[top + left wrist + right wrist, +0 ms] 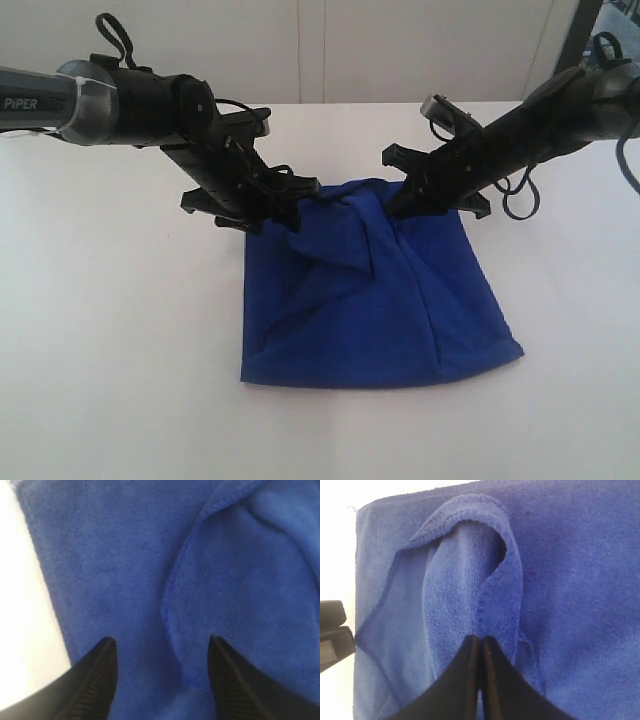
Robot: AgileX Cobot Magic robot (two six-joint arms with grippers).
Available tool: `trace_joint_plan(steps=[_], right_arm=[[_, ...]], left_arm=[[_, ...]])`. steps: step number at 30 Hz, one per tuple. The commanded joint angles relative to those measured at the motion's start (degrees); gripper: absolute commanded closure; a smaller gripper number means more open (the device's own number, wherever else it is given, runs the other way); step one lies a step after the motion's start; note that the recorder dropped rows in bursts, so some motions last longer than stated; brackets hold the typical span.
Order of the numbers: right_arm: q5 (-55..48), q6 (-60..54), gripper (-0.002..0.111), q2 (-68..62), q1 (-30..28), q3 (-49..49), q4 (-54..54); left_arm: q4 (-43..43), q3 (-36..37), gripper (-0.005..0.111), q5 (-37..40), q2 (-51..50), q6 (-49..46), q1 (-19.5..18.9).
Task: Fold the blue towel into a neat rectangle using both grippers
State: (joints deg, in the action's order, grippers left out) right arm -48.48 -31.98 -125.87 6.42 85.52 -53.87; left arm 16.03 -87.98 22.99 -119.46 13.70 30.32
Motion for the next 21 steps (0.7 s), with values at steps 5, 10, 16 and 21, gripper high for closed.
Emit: trace_joint_plan(steps=[5,10,16,21], right_arm=[[0.36,-0.81,0.108,-0.03,-0.27,0.42,-0.12],[0.36,-0.81,0.108,-0.03,-0.27,0.42,-0.12],[0.16,-0.8,0.108,-0.03,-0.27,0.42,-0.12],[0.16,-0.8,0.108,-0.03,-0.27,0.42,-0.12]], left_arm=[[1.95,0.01,0.048,-0.41,0.0,-0.55,0.11],[4.02,0.01,0.048,-0.29,-1.92,-0.62,0.11],[12.48,0.01,0.048,-0.43,-3.13,-8.38,0.11],[12.65,0.01,0.048,-1.55,-3.13,-8.38,0.11]])
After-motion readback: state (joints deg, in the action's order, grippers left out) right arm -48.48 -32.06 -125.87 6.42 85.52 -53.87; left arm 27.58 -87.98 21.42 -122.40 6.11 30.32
